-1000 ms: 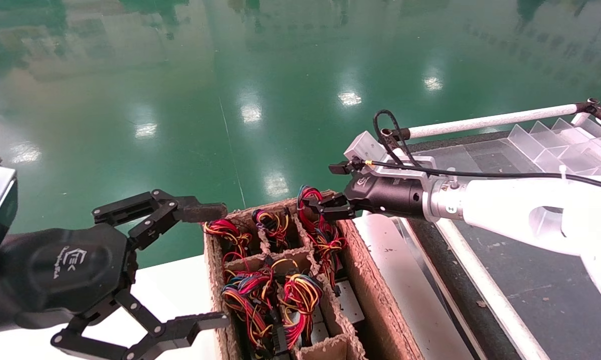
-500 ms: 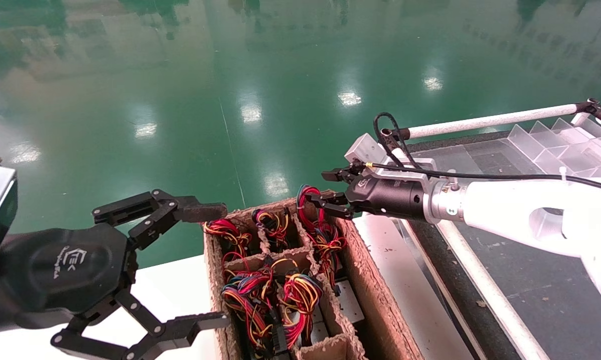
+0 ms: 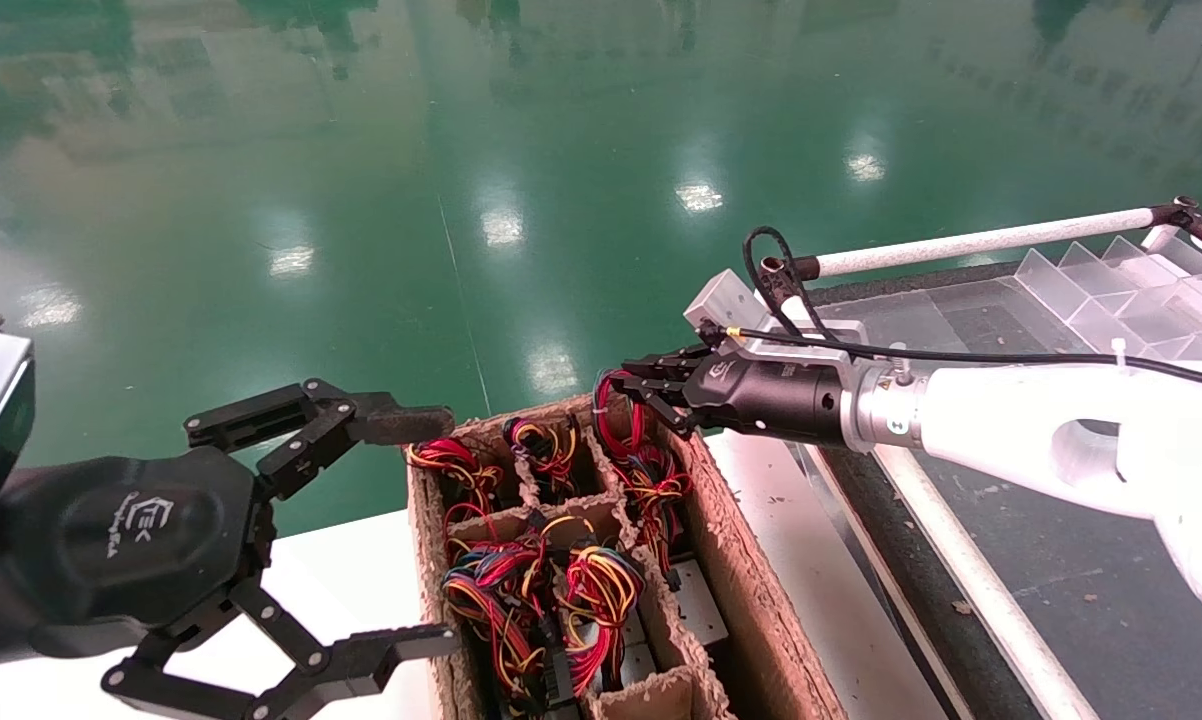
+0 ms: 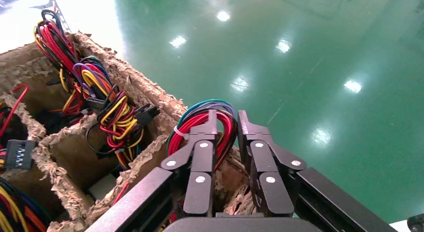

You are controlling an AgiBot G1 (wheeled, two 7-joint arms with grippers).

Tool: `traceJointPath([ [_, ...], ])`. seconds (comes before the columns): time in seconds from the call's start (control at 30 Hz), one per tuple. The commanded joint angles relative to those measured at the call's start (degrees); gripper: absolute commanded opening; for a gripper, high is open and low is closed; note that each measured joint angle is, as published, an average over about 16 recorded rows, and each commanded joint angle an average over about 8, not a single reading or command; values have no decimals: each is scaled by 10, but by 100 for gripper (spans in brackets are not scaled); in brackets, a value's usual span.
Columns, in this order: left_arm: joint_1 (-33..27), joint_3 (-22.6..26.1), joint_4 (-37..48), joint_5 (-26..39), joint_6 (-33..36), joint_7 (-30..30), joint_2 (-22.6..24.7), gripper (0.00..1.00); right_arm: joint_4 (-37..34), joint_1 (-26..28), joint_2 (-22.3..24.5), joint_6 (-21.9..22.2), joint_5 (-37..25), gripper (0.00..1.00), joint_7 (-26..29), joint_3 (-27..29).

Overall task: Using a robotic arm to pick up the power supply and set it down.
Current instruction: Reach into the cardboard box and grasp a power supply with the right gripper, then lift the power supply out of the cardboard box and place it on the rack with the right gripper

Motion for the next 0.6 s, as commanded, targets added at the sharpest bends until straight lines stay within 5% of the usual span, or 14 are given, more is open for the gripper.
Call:
traceJointPath([
  [0.03,0,0,0,0,0,0,0,100,-1,-1,0,-4,1,0,2,0],
  [0.6,0,0,0,0,0,0,0,100,5,-3,23,-53,28,0,2,20],
])
